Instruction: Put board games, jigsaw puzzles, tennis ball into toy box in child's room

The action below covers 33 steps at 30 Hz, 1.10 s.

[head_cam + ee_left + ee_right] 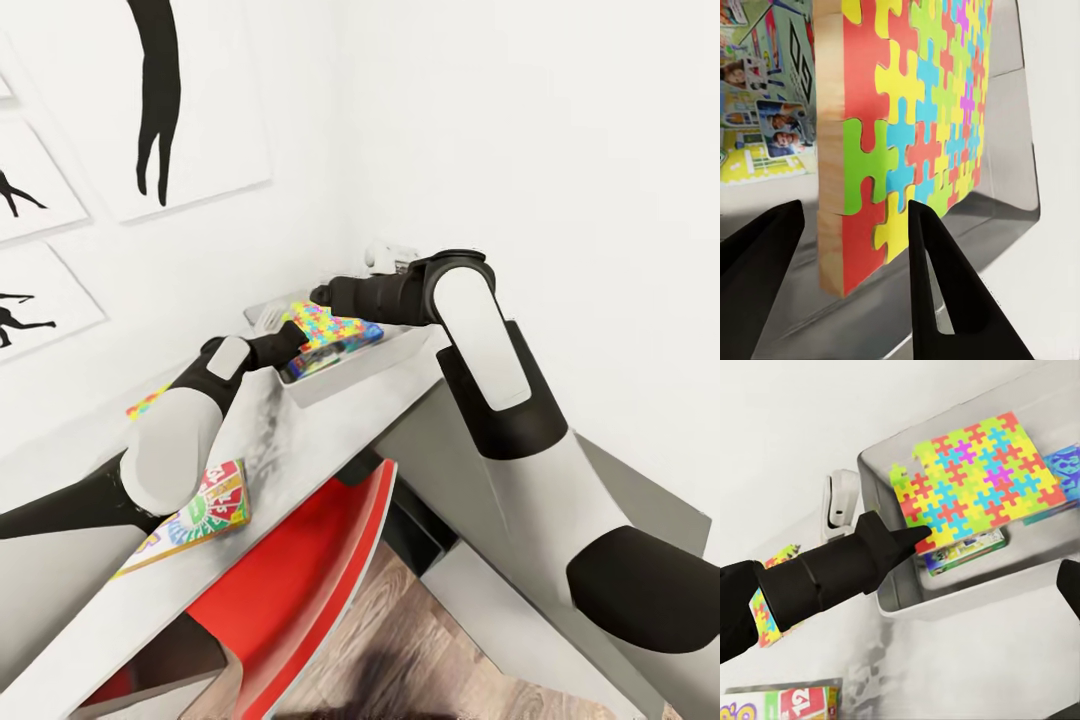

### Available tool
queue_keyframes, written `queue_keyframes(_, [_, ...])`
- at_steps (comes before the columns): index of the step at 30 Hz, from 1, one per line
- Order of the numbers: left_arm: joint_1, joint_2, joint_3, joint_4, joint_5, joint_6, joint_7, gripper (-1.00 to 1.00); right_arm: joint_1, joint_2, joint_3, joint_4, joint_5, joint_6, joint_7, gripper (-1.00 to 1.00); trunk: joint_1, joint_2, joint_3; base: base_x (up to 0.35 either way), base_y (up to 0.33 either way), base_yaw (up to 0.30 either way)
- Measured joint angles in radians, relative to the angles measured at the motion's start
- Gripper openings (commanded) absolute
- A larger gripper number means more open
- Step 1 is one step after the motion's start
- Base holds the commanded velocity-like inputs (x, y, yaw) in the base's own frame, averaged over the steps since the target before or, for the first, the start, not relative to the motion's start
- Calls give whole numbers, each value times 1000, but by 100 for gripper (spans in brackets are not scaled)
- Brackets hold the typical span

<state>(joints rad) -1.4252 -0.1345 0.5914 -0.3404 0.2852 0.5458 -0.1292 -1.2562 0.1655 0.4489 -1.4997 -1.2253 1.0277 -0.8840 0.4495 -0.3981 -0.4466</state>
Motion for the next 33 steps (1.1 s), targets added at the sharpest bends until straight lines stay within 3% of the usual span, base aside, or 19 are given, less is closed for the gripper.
queue_keyframes(6, [-10,2,-39,0,0,-2,1,-100,17,0,0,0,1,0,1,100,0,0,-9,0,0,0])
queue_keyframes(33, [-32,8,-44,-2,1,0,1,-100,21,1,0,0,2,0,0,100,0,0,-20,0,0,0])
